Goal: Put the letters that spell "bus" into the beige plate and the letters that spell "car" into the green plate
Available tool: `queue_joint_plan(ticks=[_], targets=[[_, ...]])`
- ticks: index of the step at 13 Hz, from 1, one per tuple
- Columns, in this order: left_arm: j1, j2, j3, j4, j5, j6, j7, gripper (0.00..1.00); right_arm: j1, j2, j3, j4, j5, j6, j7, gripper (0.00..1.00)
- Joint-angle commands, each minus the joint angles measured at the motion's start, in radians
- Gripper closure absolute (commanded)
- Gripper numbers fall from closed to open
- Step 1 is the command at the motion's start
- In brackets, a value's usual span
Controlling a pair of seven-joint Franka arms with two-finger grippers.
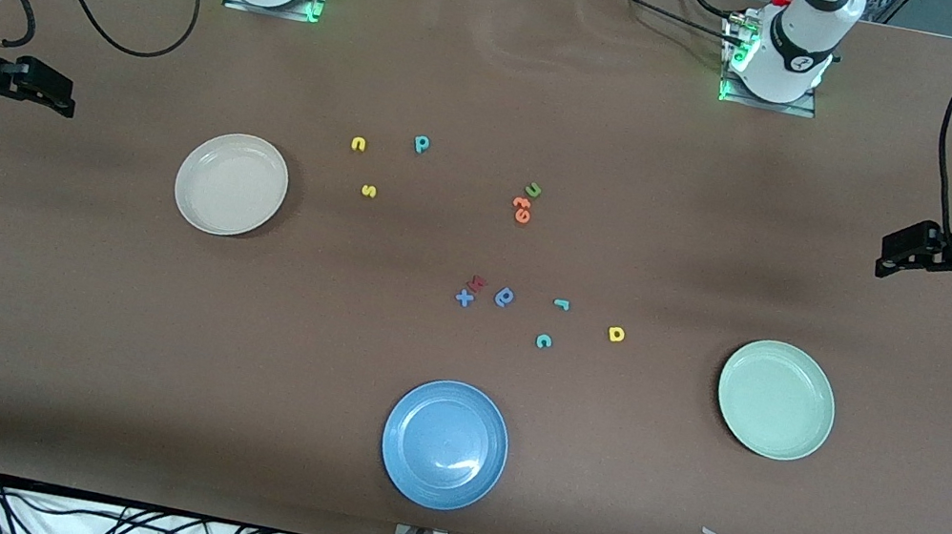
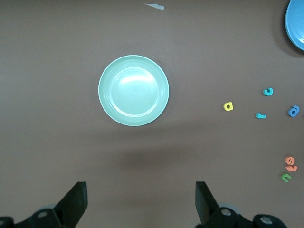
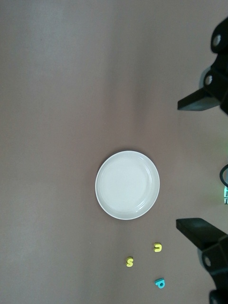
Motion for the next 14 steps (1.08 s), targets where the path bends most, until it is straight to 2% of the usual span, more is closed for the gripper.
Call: queue_joint_plan(ticks=[1,14], targets=[[-0.002,-0.015,-0.001,-0.003,0.011,0.002,-0.011,0.0,0.005,-0.04,0.004,-0.038,0.006,0.021,0.011,0.0],[-0.002,-0.015,0.003,0.008,0.037,0.002,-0.009,0.0,0.004,-0.035,-0.002,-0.038,0.006,0.024,0.01,0.0]])
